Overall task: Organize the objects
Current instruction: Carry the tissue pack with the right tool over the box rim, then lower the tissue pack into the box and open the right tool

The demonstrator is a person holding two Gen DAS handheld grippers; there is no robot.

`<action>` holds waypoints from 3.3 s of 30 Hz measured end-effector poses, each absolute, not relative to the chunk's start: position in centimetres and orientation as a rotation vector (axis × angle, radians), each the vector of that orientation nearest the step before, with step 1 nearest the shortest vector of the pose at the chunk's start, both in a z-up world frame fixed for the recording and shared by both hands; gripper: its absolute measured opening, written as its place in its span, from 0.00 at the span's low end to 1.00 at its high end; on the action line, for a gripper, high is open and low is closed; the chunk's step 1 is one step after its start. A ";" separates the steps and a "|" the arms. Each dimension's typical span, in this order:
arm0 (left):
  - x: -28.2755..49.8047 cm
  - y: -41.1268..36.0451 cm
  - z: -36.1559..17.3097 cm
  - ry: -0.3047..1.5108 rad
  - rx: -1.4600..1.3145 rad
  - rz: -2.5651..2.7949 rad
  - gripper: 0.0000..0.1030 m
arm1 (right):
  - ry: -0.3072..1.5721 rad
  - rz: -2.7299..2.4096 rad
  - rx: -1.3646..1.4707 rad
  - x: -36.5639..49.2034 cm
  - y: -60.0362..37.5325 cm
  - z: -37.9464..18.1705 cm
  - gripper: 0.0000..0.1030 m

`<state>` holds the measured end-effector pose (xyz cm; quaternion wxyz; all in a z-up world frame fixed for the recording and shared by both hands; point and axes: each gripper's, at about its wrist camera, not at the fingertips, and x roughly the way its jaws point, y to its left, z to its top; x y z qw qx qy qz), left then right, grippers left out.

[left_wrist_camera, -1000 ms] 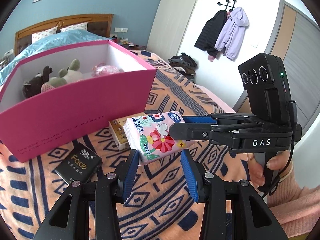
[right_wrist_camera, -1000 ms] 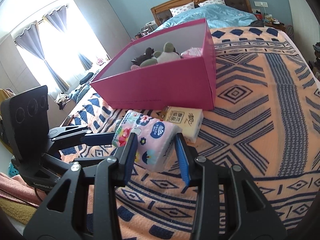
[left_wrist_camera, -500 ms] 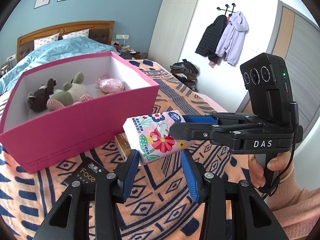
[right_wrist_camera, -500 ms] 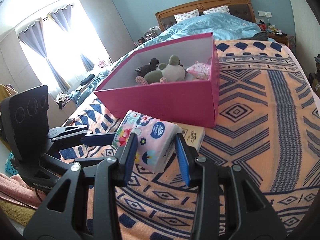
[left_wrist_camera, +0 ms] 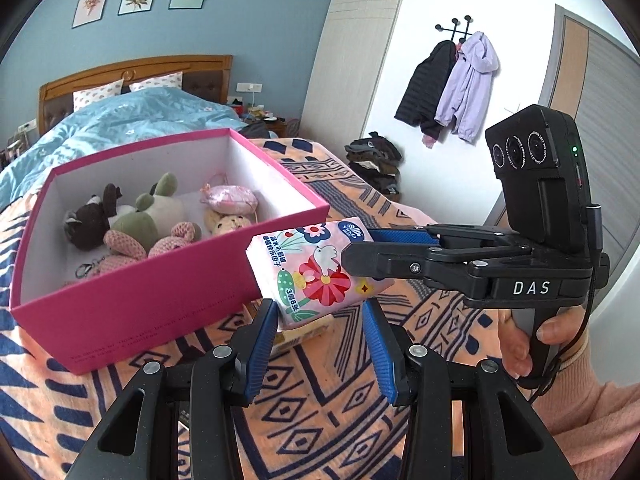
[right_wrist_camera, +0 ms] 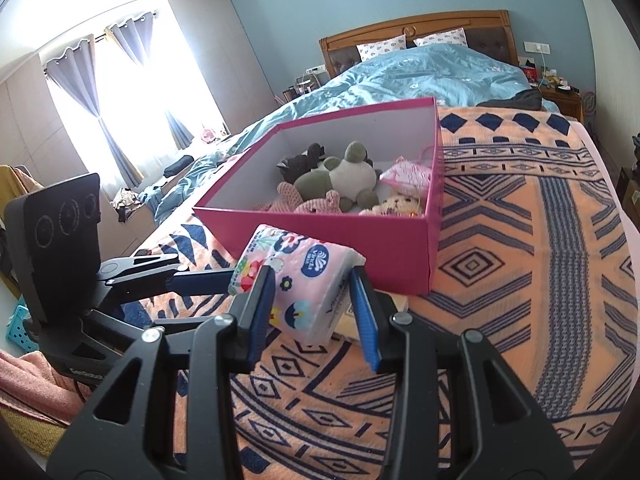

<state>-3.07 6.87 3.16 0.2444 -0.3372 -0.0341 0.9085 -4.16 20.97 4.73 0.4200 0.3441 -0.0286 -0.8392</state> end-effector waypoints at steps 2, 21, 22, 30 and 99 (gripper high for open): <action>-3.2 6.8 3.3 -0.096 -0.917 2.481 0.42 | -0.070 -2.105 0.854 -4.3 20.9 5.0 0.41; -5.4 6.1 4.6 -0.096 -0.887 2.518 0.42 | -0.044 -2.112 0.808 -5.9 20.4 6.7 0.41; -5.6 6.0 4.6 -0.103 -0.889 2.519 0.42 | -0.041 -2.112 0.807 -6.0 20.3 6.8 0.41; -7.0 5.6 5.1 -0.112 -0.882 2.546 0.42 | -0.023 -2.110 0.794 -7.1 19.9 7.5 0.41; -15.1 5.4 2.1 -0.178 -1.078 2.536 0.45 | 0.095 -2.205 0.954 -13.8 17.2 4.4 0.41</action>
